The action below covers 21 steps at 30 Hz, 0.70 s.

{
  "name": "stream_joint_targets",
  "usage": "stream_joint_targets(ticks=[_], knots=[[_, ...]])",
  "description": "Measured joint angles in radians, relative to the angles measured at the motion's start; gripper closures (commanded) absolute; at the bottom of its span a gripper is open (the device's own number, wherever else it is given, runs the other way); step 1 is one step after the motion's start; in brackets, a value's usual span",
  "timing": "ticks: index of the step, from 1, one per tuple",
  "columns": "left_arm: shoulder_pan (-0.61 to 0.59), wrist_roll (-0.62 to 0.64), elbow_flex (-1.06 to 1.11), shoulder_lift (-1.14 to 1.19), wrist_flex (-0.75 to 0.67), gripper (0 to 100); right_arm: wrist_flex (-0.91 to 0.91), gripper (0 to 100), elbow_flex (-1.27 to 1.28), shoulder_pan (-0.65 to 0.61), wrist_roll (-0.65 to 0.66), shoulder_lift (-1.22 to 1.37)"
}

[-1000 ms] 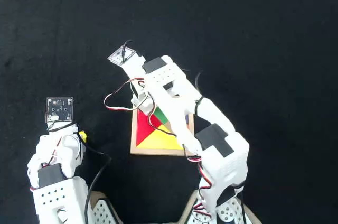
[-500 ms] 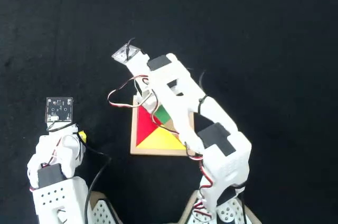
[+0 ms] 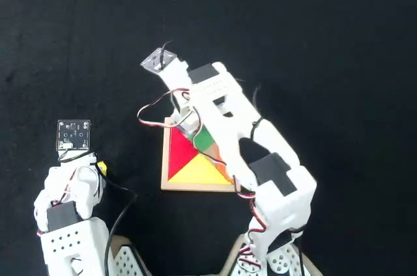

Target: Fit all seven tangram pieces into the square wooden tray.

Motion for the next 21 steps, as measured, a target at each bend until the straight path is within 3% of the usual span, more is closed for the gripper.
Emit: stream_joint_targets(ticks=[9,16,21], knots=[[0.0,0.0,0.0,0.0,0.0,80,-0.009,84.0,-0.002,0.021,0.026,0.0],[0.0,0.0,0.0,0.0,0.0,80,-0.15,84.0,-0.002,0.021,0.025,0.003],[0.0,0.0,0.0,0.0,0.0,80,-0.124,84.0,0.0,0.021,0.028,0.026]])
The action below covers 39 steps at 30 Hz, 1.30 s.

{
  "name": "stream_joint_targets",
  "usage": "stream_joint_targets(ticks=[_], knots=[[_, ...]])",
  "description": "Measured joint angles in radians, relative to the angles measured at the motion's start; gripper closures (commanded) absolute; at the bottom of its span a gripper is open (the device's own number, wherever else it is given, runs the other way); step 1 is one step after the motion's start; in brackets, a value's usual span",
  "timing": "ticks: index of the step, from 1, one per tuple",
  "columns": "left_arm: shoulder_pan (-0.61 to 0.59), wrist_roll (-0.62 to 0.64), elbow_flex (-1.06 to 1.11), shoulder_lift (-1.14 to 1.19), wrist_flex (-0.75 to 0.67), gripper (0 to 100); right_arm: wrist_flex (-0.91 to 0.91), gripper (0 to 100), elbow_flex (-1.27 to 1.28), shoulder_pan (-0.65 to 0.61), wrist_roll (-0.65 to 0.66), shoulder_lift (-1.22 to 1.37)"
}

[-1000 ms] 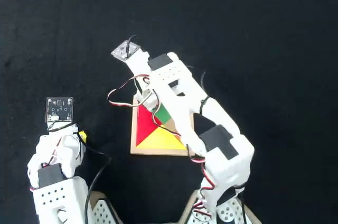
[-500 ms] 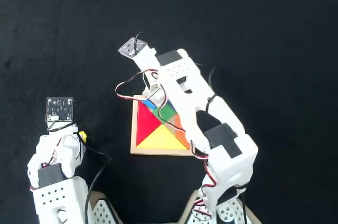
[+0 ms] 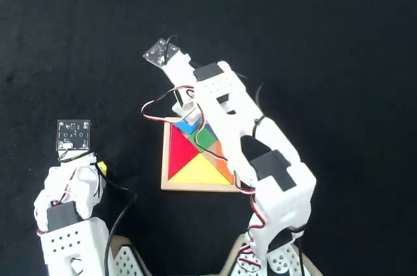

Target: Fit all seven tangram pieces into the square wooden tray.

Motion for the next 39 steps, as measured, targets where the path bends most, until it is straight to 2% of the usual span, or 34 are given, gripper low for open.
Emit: stream_joint_targets(ticks=[8,16,21,34,39], knots=[[0.0,0.0,0.0,0.0,0.0,80,0.098,84.0,0.0,0.0,0.008,0.0],[0.0,0.0,0.0,0.0,0.0,80,0.029,84.5,-0.017,0.0,0.008,0.0],[0.0,0.0,0.0,0.0,0.0,80,-0.031,92.3,-0.017,0.0,0.006,0.044],[0.0,0.0,0.0,0.0,0.0,80,0.043,93.6,-0.017,0.002,0.008,0.028],[0.0,0.0,0.0,0.0,0.0,80,0.106,98.3,0.021,0.097,0.008,-0.087]])
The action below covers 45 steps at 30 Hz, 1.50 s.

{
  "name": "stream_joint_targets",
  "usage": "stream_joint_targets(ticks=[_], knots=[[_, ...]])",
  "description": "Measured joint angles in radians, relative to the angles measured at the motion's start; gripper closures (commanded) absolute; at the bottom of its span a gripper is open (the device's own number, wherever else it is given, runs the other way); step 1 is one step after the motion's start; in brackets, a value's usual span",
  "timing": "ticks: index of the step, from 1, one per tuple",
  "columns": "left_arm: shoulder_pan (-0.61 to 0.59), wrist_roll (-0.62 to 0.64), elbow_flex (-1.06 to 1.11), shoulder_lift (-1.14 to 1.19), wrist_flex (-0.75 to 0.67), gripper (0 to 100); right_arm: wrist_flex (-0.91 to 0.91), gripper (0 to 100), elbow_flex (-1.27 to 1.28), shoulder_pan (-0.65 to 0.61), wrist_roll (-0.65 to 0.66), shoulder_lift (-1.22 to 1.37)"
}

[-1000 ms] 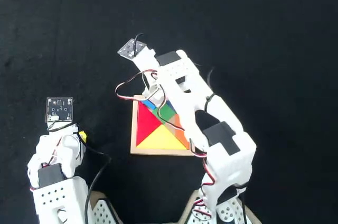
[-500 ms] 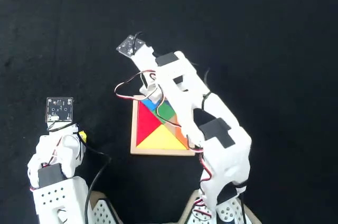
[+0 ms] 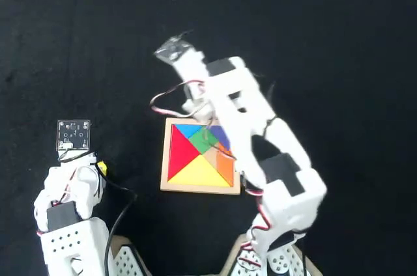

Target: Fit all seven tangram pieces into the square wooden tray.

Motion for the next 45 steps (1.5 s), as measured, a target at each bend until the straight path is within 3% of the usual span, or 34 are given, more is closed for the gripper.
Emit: stream_joint_targets(ticks=[11,17,26,37,42,45], knots=[[0.0,0.0,0.0,0.0,0.0,80,-0.031,98.8,0.29,0.242,0.049,-0.121],[0.051,0.005,0.0,0.0,-0.051,80,-0.126,98.7,0.399,0.244,0.052,-0.123],[0.466,0.195,0.0,0.0,-0.081,80,-0.212,98.7,0.416,0.184,0.008,-0.123],[0.582,0.427,-0.017,0.002,-0.204,80,-0.227,98.7,0.416,0.158,-0.015,-0.123],[0.58,0.491,-0.018,0.038,-0.209,87,-0.227,98.7,0.416,0.158,-0.015,-0.123],[0.512,0.496,-0.101,0.126,-0.206,88,-0.227,98.7,0.416,0.158,-0.015,-0.123]])
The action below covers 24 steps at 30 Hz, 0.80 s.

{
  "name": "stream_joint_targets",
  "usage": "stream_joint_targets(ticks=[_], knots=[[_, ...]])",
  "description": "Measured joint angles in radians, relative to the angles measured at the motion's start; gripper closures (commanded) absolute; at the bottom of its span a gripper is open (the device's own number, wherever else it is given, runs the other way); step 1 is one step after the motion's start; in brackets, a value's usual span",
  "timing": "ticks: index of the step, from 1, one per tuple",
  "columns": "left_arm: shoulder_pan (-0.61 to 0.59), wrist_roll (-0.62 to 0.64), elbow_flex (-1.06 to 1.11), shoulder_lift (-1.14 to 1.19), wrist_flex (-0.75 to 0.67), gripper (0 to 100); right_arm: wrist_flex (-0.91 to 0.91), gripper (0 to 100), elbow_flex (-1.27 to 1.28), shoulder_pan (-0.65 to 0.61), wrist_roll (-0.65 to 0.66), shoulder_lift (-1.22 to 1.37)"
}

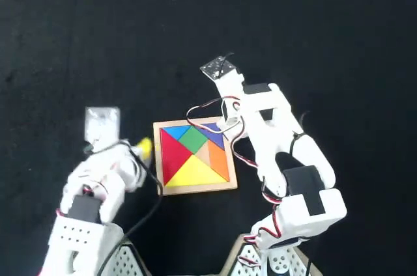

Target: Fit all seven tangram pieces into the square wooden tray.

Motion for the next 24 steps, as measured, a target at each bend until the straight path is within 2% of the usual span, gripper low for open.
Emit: stream_joint_targets(ticks=[4,7,10,15,19,24], knots=[[-0.054,0.002,-0.267,0.216,0.106,91,-0.003,98.7,0.005,0.0,0.0,0.0],[-0.043,-0.026,-0.451,0.45,0.209,98,-0.006,98.8,0.025,0.0,0.0,-0.012],[-0.002,-0.034,-0.512,0.677,0.23,97,-0.006,98.8,0.029,-0.002,0.0,-0.02],[0.029,0.0,-0.479,0.887,0.063,97,-0.006,98.8,0.037,-0.002,0.0,-0.02],[0.057,0.081,-0.413,0.907,-0.1,97,-0.006,98.8,0.046,0.0,0.0,-0.021],[0.126,0.104,-0.405,0.934,-0.229,97,0.017,98.8,0.046,0.002,-0.002,-0.021]])
